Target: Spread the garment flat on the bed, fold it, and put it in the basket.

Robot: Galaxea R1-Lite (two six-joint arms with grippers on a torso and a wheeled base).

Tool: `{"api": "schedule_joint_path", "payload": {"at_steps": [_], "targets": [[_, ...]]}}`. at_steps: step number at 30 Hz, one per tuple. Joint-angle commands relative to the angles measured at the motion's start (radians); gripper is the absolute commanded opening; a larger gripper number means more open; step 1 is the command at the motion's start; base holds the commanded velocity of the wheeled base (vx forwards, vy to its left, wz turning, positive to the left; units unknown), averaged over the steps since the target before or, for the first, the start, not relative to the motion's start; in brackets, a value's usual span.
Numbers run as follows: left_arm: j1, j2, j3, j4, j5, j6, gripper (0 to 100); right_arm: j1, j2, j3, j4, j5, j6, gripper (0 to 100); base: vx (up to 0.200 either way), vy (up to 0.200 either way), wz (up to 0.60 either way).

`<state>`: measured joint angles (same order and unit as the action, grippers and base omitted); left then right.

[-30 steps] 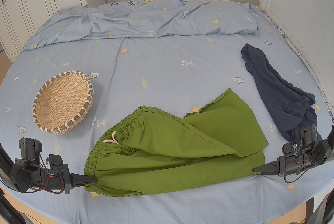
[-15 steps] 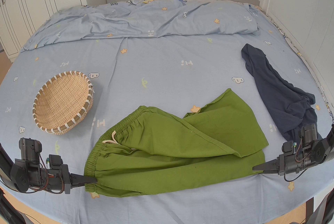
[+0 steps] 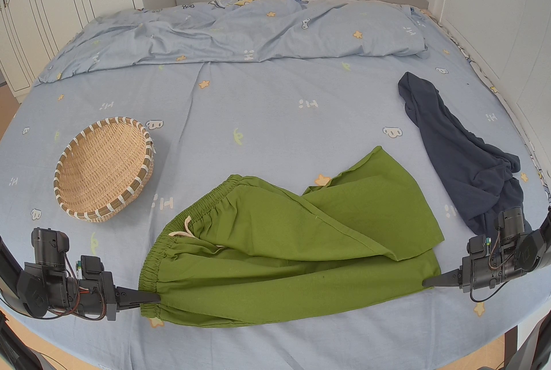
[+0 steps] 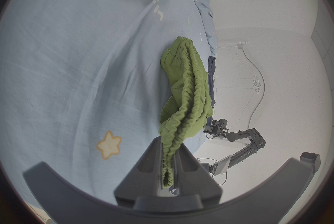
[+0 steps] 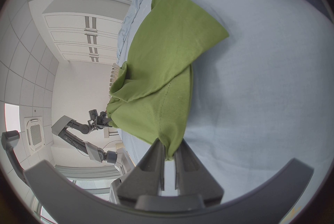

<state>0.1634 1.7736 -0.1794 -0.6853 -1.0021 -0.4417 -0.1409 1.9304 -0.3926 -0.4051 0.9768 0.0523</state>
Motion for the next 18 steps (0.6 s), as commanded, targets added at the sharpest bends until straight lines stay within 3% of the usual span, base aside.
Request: {"api": "schedule_joint_path", "payload": {"at_steps": [1, 9, 18], "targets": [[0.001, 0.001, 0.001, 0.000, 0.000, 0.000, 0, -0.013, -0.011, 0.014, 0.000, 0.002, -0.002, 0, 0.000, 0.000, 0.00], [0.004, -0.003, 0.011, 0.012, 0.005, -0.002, 0, -0.051, -0.122, 0.064, 0.019, -0.010, -0.005, 0, 0.000, 0.000, 0.00], [-0.008, -0.057, -0.014, 0.196, 0.016, -0.003, 0, -0.043, -0.271, 0.070, 0.278, -0.033, -0.009, 0, 0.000, 0.000, 0.00]]}}
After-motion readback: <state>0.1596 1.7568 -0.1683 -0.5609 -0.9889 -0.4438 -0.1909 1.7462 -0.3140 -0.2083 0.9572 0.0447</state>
